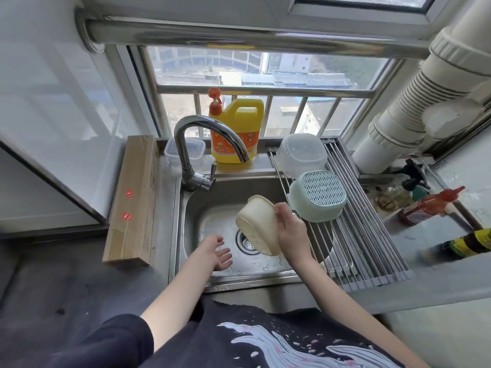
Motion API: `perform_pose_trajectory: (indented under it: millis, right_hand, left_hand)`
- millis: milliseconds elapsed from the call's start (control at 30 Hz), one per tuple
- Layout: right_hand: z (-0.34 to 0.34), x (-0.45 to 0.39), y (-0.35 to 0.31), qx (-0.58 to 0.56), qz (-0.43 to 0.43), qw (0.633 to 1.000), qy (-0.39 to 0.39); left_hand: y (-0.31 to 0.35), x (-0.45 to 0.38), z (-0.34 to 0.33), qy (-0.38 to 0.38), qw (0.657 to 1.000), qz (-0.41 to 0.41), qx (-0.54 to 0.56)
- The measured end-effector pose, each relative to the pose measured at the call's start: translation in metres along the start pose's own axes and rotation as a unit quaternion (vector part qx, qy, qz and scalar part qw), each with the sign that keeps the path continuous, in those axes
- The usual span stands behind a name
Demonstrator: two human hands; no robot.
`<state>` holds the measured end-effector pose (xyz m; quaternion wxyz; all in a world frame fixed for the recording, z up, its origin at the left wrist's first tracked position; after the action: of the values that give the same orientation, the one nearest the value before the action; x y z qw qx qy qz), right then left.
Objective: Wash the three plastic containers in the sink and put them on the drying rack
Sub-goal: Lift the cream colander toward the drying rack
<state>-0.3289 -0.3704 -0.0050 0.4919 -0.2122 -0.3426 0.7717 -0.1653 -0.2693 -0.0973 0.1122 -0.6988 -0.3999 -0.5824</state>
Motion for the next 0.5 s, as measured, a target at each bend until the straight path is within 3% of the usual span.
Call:
perform_pose_trajectory:
  millis: [100,200,333,500]
  right_hand:
    - [0.002,0.001,0.002,-0.020,-0.005,1.000,0.008]
    - [0.013,0.000,0.019,-0.148,-0.112,0.980,0.068]
    - [0.019,0.004,0.049,-0.264,-0.228,0.934,0.081]
    - [0.048,0.023,0.075,-0.315,-0.242,0.909,0.126]
  left_hand:
    - [-0.001,-0.004,-0.001,-0.018,1.000,-0.002,-0.016]
    - [0.001,-0.002,-0.013,-0.065,0.997,-0.019,-0.040]
    - [0.002,0.006,-0.037,-0.124,0.987,-0.069,-0.073]
    - [0.000,0.012,-0.062,-0.114,0.976,-0.135,-0.126]
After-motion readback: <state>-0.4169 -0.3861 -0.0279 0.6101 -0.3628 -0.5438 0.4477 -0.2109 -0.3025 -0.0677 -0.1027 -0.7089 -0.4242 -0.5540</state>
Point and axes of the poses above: each hand's wrist, its own x-axis away from the middle knuckle, its own z-axis out of the back of the hand, y = z × x, the point moved 6 cm from there along -x, towards the middle knuckle, and after that the axes turned 9 degrees about -y, right-handed, at the moved point
